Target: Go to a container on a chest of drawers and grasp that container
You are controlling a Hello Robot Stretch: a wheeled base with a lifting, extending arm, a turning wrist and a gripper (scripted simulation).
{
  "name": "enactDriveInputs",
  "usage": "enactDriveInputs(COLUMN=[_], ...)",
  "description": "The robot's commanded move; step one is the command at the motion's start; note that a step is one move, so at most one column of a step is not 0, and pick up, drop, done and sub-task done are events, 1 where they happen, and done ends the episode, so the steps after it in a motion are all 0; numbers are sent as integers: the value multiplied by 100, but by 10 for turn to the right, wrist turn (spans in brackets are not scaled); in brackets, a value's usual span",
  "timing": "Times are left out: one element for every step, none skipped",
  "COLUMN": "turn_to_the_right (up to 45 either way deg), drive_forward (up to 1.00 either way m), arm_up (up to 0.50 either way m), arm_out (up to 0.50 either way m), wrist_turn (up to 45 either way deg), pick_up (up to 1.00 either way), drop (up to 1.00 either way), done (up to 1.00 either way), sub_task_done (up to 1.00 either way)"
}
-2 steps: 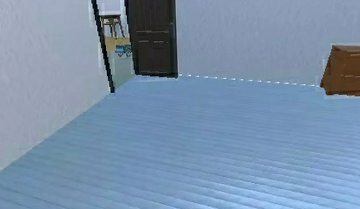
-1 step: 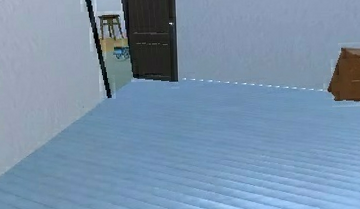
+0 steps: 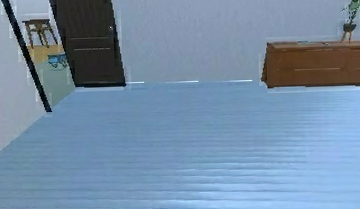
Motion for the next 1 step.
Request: enactDriveInputs(turn_to_the_right=[0], drive_forward=[30], arm_up=[0], arm_out=[0], wrist_turn=[0], pick_up=[0], drop=[0], done=[0], sub_task_done=[0])
